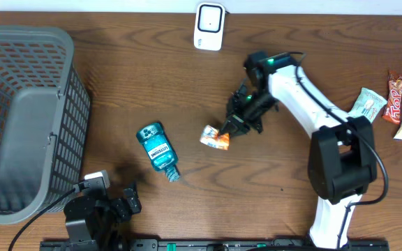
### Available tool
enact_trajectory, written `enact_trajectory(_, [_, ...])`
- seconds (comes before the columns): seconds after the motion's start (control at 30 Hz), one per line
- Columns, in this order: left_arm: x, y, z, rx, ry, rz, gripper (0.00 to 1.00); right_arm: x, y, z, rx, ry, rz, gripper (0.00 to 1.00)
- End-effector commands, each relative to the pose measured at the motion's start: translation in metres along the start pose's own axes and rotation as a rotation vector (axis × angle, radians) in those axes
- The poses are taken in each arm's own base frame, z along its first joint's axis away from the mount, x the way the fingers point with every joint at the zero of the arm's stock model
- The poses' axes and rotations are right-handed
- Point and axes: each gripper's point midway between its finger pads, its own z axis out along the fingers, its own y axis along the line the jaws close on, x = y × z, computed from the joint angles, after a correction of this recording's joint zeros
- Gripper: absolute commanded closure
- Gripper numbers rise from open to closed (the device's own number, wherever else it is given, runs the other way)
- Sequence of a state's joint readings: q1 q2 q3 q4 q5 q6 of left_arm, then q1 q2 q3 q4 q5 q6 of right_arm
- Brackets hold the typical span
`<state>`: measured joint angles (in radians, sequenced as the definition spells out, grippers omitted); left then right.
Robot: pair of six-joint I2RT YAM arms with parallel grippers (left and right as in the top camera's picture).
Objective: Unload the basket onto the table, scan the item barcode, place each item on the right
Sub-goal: 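Carry the orange packet up to the white scanner, then hold the orange packet against the scanner window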
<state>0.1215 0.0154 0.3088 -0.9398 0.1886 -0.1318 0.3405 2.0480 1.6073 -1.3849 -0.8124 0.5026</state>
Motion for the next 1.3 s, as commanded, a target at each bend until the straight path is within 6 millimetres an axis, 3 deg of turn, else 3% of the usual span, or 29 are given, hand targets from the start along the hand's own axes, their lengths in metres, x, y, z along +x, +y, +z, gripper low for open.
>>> enact_trajectory(0.0, [0.01,0.002,0.001,-0.006,0.036,-0.01,0.02,0.019,0.007,-0.007,-0.084,0.079,-0.1,0.99])
enact_trajectory(0.23, [0.01,0.002,0.001,-0.005,0.036,-0.01,0.02,0.045,-0.004,-0.012,-0.063,0.168,-0.159,0.99])
enact_trajectory(0.53, [0.01,0.002,0.001,-0.005,0.036,-0.01,0.02,0.039,-0.003,-0.011,-0.074,0.143,-0.256,0.99])
enact_trajectory(0.63, [0.01,0.002,0.001,-0.005,0.036,-0.01,0.02,0.014,0.003,-0.008,-0.078,0.047,-0.43,0.99])
enact_trajectory(0.77, [0.01,0.002,0.001,-0.005,0.036,-0.01,0.02,-0.036,0.005,-0.01,0.016,-0.145,-0.616,0.99])
enact_trajectory(0.9, [0.01,0.002,0.001,-0.005,0.036,-0.01,0.02,-0.086,0.029,-0.024,0.054,-0.372,-0.789,0.99])
enact_trajectory(1.0, [0.01,0.002,0.001,-0.005,0.036,-0.01,0.02,-0.128,0.047,-0.048,0.137,-0.594,-0.893,0.99])
enact_trajectory(1.13, [0.01,0.002,0.001,-0.005,0.036,-0.01,0.02,-0.177,0.075,-0.093,0.269,-0.921,-0.965,0.99])
enact_trajectory(1.27, [0.01,0.002,0.001,-0.005,0.036,-0.01,0.02,-0.2,0.112,-0.137,0.273,-1.194,-1.029,0.99])
